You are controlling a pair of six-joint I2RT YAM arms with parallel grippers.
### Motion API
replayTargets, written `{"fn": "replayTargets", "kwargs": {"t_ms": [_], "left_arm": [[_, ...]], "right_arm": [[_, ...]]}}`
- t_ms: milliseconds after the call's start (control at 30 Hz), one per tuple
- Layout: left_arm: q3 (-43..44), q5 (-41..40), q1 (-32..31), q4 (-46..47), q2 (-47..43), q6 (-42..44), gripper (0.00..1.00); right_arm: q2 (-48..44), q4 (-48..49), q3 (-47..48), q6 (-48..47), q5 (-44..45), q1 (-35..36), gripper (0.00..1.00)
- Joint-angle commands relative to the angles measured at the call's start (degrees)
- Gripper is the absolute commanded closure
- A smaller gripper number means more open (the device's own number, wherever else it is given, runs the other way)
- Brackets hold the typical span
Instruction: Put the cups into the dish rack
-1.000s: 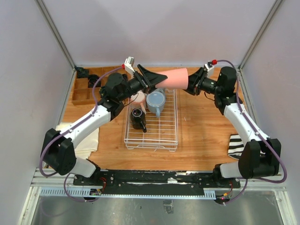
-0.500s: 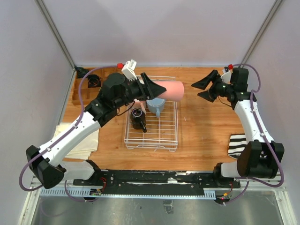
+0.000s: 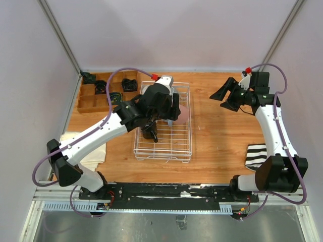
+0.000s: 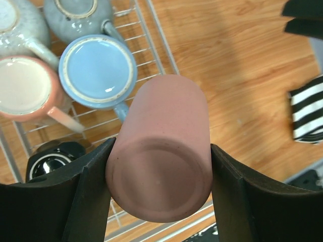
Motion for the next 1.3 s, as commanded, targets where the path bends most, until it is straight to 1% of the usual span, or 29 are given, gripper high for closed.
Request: {"fn": "replayTargets", "kwargs": {"t_ms": [0, 333, 500, 633, 933, 1067, 1267], "left_arm": [[3.7, -8.0, -2.2, -7.7, 3.4, 3.4, 0.99], [0.8, -10.0, -3.5, -9.8, 4.1, 2.7, 0.99], [-0.4, -11.3, -4.8, -10.9, 5.8, 3.0, 1.0], [-1.0, -13.1, -6.1, -11.1, 7.2, 3.3, 1.0], [-3.5, -16.0, -6.3, -10.4, 8.9, 3.9, 1.0], [-4.5, -16.2, -6.2, -9.8, 9.6, 4.3, 0.99], [-3.8, -15.2, -6.3, -10.0, 11.0, 4.8, 0.99]], "right_arm": [[-0.9, -1.8, -0.1, -1.4, -0.2, -0.3, 0.25], [-0.9, -1.3, -1.5, -1.3, -0.2, -0.3, 0.24], [-1.0, -0.7, -2.0, -1.1, -0.6, -0.3, 0.24], [-1.2, -0.7, -2.3, -1.2, -0.4, -0.3, 0.24], [-1.3, -0.7, -2.5, -1.3, -0.5, -0.3, 0.24], [-1.3, -0.7, -2.4, -1.4, -0.5, -0.4, 0.24], [-1.6, -0.7, -2.7, -1.6, -0.4, -0.5, 0.24]]}}
